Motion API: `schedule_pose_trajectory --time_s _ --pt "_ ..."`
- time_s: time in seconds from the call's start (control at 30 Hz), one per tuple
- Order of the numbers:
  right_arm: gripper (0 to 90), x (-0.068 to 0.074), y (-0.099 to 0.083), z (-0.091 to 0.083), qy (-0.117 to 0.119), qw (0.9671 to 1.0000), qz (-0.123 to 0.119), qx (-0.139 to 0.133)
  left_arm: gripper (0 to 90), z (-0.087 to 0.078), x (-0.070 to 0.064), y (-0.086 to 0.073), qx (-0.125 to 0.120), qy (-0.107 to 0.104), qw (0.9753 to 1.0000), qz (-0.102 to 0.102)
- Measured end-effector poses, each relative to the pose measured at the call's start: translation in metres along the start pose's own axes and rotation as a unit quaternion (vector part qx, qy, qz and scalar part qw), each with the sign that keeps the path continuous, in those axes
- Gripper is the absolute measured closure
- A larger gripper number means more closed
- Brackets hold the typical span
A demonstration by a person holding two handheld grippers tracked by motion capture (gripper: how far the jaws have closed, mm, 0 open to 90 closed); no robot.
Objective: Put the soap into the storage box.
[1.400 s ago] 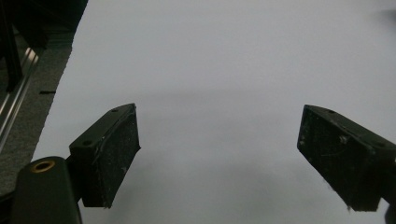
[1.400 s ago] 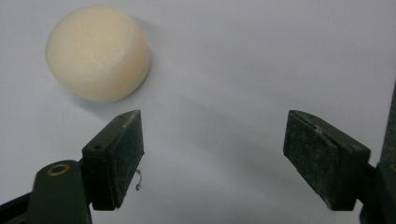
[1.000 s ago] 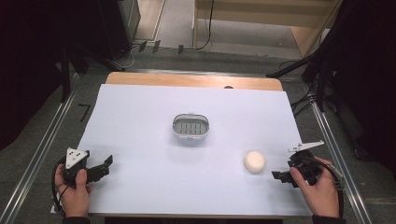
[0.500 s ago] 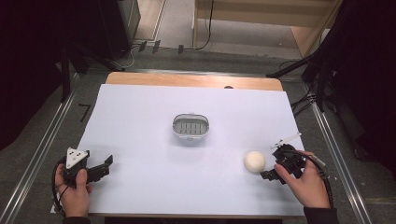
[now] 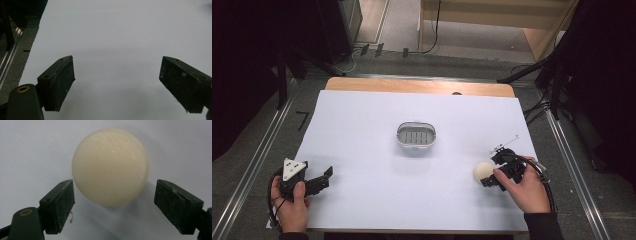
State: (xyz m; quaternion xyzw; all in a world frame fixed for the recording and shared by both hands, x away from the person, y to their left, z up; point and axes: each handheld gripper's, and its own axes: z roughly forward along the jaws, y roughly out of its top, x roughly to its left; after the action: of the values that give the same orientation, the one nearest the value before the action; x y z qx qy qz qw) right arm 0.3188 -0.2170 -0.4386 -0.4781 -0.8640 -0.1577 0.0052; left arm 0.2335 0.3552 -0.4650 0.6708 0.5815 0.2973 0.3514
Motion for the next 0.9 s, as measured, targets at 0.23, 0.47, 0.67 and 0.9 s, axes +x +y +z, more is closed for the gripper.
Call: schedule_pose_trajectory --time_s 0.23,0.47,0.67,0.9 --pt "18.0 0.007 0.012 0.004 0.003 1.0000 0.003 0.005 13.9 0.000 0.000 0.000 0.001 0.000 1.0000 0.000" --pt "19.4 0.007 0.016 0.008 0.002 1.0000 0.009 0.003 13.9 0.000 0.000 0.000 0.001 0.000 1.0000 0.000" --pt "23.4 0.006 0.019 0.010 -0.002 0.9999 0.013 0.005 13.9 0.000 0.000 0.000 0.000 0.000 1.0000 0.000" --pt "23.1 0.007 0.022 0.015 -0.008 0.9998 0.015 0.014 13.9 0.000 0.000 0.000 0.001 0.000 1.0000 0.000"
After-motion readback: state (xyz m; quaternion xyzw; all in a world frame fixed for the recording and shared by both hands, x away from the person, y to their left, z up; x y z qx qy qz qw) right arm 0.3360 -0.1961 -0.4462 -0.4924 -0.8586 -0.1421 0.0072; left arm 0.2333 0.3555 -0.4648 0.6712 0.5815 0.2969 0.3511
